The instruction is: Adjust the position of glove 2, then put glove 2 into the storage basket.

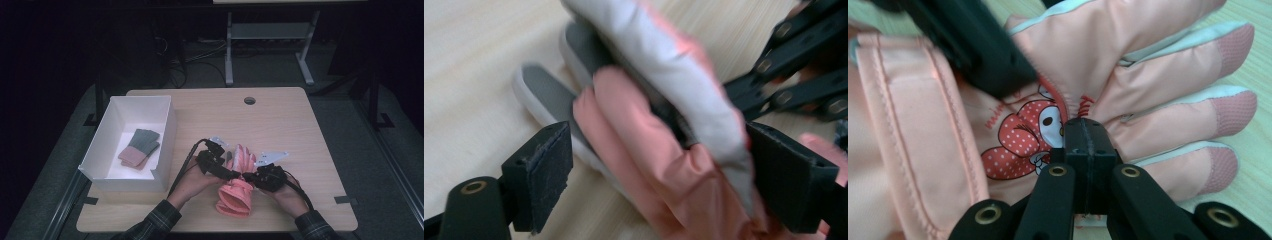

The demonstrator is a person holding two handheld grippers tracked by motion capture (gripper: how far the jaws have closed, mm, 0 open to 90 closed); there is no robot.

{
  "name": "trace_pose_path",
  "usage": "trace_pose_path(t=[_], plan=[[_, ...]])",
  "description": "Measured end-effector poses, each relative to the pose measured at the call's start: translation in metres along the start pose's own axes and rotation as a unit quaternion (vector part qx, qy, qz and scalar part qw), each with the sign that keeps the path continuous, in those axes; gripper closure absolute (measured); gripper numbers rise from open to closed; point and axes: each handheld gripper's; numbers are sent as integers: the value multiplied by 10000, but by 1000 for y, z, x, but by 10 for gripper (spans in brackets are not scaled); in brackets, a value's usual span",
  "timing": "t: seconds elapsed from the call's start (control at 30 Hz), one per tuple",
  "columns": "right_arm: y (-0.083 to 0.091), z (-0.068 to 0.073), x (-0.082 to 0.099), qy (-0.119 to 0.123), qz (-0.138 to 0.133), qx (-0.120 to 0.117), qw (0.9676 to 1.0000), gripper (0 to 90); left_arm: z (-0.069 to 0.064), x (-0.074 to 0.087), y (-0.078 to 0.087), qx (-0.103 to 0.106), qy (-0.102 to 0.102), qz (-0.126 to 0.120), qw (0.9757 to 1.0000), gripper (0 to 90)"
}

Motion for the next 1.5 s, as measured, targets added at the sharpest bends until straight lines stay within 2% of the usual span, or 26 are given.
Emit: trace_pose_path(t=[0.07,0.17,0.27,0.43,0.57,0.6,0.63,0.77,0.8,0.93,1.0,1.1,1.13,1.27,1.33,1.5], plan=[[-1,0,1,6,7,6,10000,900,6,6,-6,240,184,14,9995,123],[-1,0,1,25,31,11,10000,900,8,8,-9,333,225,40,9992,123],[-2,0,2,42,34,9,10000,900,12,11,-15,559,354,74,9978,121],[-3,0,3,50,28,14,10000,900,13,13,-20,696,440,105,9965,121],[-3,0,3,46,28,9,10000,900,11,12,-21,717,397,141,9965,130],[-3,0,3,42,31,9,10000,900,11,12,-22,816,393,166,9958,140],[-3,0,3,42,31,9,10000,900,11,12,-22,816,393,166,9958,160],[-4,0,3,47,60,31,10000,900,12,12,-24,1072,461,195,9930,229],[-4,-1,3,44,73,29,10000,900,14,13,-25,1156,505,170,9919,281],[-4,0,3,74,107,70,9999,900,17,15,-25,1233,569,174,9906,374],[-2,-1,2,50,102,75,9999,900,19,16,-25,1303,602,155,9895,480],[2,-2,3,-5,37,36,10000,900,19,15,-24,1320,566,118,9896,530],[5,-2,3,-34,9,19,10000,892,19,15,-23,1320,531,145,9897,549],[25,-1,6,-63,-292,20,9996,756,21,14,-21,1369,594,147,9887,588],[27,-2,7,-69,-330,16,9994,748,21,13,-21,1381,611,144,9884,592],[40,-7,11,-215,-475,27,9986,606,21,12,-18,1425,655,124,9875,605]])
Point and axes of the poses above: each handheld gripper's, and its own axes: y roughly backward along the jaws, x roughly out of its underside, z roughly to its left, and after that the axes turned 9 degrees about -x, right-handed
